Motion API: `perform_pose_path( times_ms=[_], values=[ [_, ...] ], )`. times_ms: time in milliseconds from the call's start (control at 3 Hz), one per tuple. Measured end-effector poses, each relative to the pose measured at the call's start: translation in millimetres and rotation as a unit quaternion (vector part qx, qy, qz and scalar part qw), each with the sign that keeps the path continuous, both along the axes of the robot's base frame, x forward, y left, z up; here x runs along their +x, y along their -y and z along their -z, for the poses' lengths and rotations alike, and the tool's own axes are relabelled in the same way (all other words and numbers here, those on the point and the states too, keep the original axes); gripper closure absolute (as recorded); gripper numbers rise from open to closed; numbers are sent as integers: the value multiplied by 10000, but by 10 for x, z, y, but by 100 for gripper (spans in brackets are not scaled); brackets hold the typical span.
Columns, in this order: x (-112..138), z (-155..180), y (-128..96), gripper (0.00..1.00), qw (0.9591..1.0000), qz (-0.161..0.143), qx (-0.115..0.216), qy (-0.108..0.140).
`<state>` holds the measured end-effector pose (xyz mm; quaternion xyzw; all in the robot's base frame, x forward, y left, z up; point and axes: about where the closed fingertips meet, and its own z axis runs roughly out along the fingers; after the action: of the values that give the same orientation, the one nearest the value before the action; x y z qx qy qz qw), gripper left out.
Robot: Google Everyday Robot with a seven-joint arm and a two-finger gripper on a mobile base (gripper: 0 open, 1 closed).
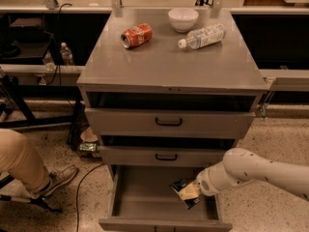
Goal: Place rxbar blueberry into bottom drawer
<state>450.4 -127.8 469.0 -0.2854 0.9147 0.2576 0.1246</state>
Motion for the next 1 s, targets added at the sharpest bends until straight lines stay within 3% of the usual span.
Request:
perform_pose_path(
  times_ms=[667, 1000],
  values=[
    [168, 979, 78, 100, 9990, 440, 71, -99],
    [168, 979, 78, 100, 9990, 440, 71, -100]
  ],
)
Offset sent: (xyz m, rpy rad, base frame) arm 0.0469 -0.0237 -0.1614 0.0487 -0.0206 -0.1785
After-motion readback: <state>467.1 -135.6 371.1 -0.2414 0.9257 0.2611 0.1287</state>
